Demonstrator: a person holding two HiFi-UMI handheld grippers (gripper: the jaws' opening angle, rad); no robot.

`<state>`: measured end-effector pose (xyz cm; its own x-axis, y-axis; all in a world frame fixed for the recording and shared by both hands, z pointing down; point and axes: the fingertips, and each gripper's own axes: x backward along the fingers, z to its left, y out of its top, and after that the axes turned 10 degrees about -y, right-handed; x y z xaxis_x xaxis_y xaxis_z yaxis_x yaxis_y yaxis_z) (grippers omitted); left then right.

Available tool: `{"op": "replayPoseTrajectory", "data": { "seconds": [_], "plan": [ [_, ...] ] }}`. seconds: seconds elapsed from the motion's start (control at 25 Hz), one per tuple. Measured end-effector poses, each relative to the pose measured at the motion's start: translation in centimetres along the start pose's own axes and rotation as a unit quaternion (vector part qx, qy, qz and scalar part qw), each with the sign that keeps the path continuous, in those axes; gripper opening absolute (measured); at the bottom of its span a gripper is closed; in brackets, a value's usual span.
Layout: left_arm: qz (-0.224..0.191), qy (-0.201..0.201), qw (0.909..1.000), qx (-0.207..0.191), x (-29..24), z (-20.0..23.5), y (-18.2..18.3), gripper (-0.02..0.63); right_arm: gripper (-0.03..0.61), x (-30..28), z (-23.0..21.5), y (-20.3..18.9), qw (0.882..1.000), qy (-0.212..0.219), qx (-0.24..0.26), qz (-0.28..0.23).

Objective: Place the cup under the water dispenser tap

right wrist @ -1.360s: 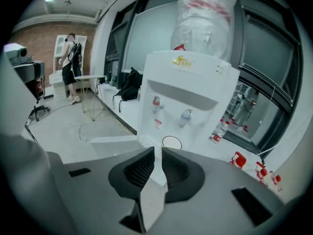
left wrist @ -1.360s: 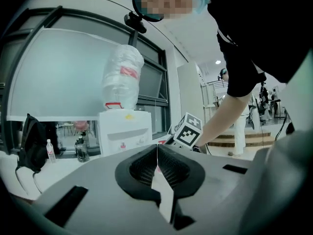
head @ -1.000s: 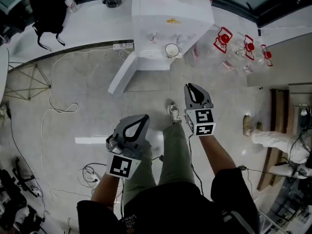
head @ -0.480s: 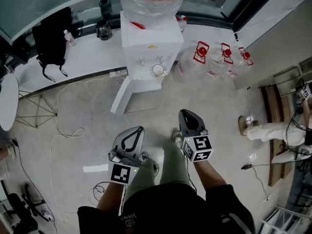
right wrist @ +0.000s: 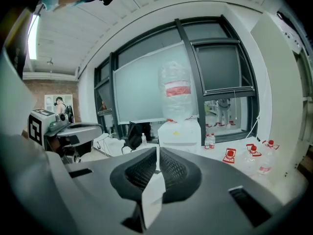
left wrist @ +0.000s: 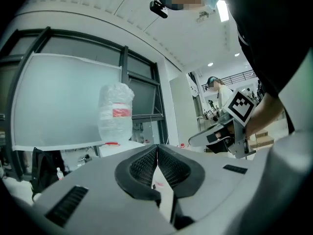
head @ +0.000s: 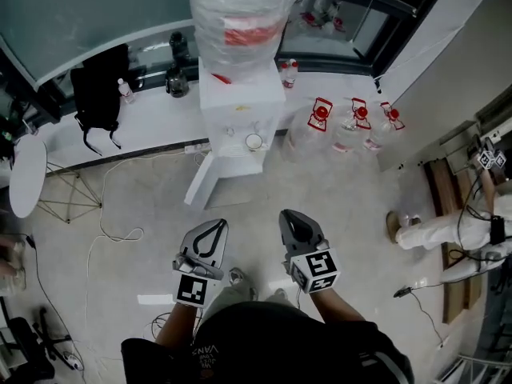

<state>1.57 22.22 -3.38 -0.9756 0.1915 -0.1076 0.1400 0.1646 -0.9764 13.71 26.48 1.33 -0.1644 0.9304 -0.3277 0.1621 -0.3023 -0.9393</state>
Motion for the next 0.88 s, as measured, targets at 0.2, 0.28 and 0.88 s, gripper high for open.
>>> {"op": "replayPoseTrajectory", "data": {
  "seconds": [0.2, 0.28, 0.88],
  "plan": [
    [-0.011, 0.023, 0.9996, 0.01, 1.5, -2.9, 3.0, 0.02, 0.048, 4.9, -0.5, 2.1, 1.0, 0.019, -0.001, -0.015],
    [-0.014, 0.036, 0.9991, 0.018, 2.1, -4.2, 3.8, 0.02, 0.048, 6.9, -1.0, 2.5, 1.0, 0.024, 0.005, -0.02],
    [-0.014, 0.077, 0.9957, 0.05, 5.4, -13.5, 6.0, 0.02, 0.044, 16.9, -2.2, 0.8, 0.999, 0.043, 0.015, -0.029]
  ]
}}
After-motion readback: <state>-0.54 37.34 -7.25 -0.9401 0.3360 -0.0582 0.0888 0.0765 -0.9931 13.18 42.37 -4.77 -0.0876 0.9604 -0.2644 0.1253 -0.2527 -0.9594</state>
